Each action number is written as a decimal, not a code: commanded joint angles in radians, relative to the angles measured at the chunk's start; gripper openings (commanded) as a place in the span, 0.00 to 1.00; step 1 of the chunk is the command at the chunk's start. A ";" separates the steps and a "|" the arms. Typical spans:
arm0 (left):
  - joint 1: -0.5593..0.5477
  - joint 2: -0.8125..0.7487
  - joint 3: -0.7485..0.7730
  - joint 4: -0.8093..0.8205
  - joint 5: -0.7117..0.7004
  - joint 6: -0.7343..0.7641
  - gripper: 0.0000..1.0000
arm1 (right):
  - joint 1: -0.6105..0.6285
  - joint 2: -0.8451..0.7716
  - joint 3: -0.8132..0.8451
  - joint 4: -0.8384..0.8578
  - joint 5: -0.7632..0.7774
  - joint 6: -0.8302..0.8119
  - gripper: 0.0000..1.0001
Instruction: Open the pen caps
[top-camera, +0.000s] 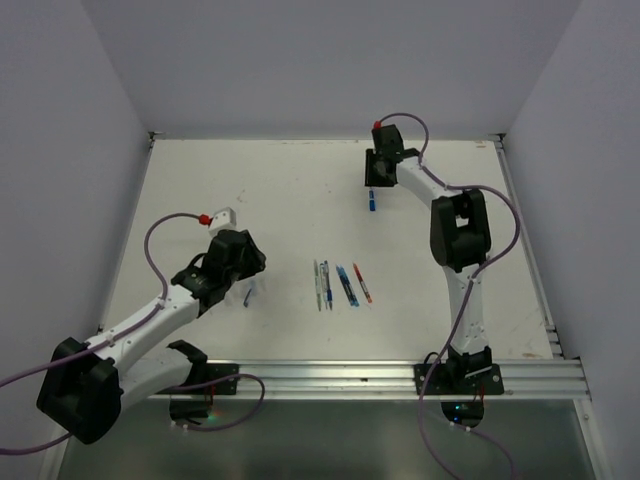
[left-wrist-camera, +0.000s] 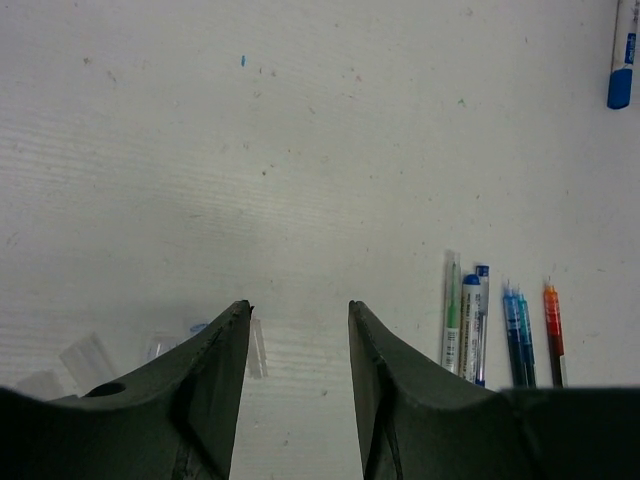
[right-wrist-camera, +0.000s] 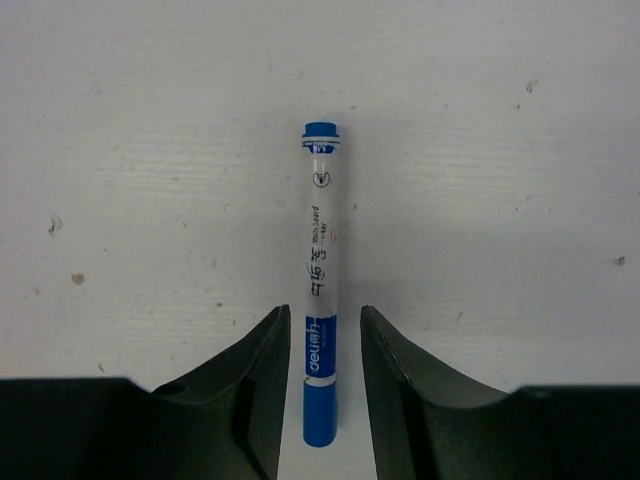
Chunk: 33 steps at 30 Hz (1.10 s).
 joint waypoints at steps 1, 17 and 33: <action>0.005 0.019 -0.015 0.089 0.021 0.026 0.47 | 0.001 0.052 0.109 -0.010 -0.030 -0.037 0.38; 0.006 0.026 -0.028 0.124 0.027 0.031 0.48 | 0.001 0.219 0.292 -0.112 0.038 -0.054 0.22; 0.005 0.020 -0.057 0.468 0.533 0.124 0.40 | -0.002 -0.331 -0.244 0.381 -0.299 0.164 0.00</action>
